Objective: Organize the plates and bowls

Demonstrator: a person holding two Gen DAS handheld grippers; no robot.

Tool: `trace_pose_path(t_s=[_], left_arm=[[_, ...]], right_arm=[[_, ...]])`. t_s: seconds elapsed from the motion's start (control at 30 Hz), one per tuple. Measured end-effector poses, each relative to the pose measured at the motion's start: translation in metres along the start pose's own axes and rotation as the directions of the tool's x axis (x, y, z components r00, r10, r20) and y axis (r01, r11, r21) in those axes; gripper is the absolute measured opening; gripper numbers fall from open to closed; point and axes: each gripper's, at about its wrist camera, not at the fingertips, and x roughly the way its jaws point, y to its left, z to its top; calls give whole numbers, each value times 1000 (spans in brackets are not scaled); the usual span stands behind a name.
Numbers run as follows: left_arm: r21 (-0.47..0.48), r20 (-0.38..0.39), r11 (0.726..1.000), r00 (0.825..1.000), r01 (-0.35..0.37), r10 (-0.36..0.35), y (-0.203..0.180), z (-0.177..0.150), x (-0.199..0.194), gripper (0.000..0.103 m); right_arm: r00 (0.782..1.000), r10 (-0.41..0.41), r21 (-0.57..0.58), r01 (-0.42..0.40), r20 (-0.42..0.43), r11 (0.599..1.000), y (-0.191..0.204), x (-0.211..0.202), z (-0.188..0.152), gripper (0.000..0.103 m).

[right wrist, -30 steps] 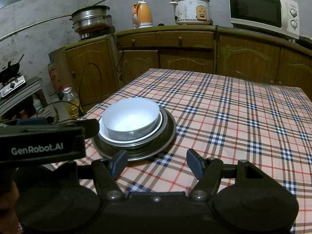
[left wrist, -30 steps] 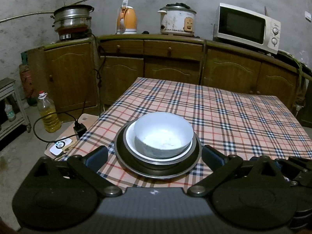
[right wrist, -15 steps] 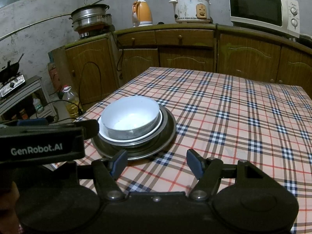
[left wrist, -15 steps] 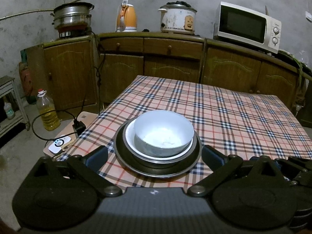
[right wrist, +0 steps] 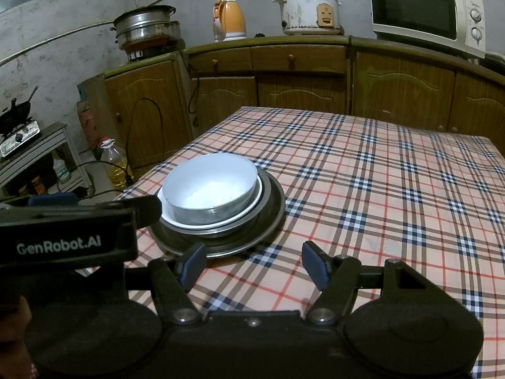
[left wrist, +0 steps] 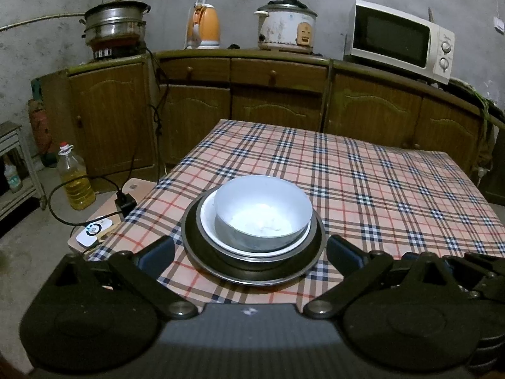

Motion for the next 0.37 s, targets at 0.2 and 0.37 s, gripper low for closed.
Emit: trace_pose_path(t_s=[0.2, 0.37], left_arm=[[-1, -7, 1000, 1000, 6, -6, 0, -2, 2, 103], [-12, -6, 1000, 1000, 0, 0, 0, -2, 3, 103]], right_arm=[[1000, 0, 0, 0, -1, 1000, -1, 1, -2, 80], [1000, -1, 1, 1, -2, 1000, -1, 0, -1, 80]])
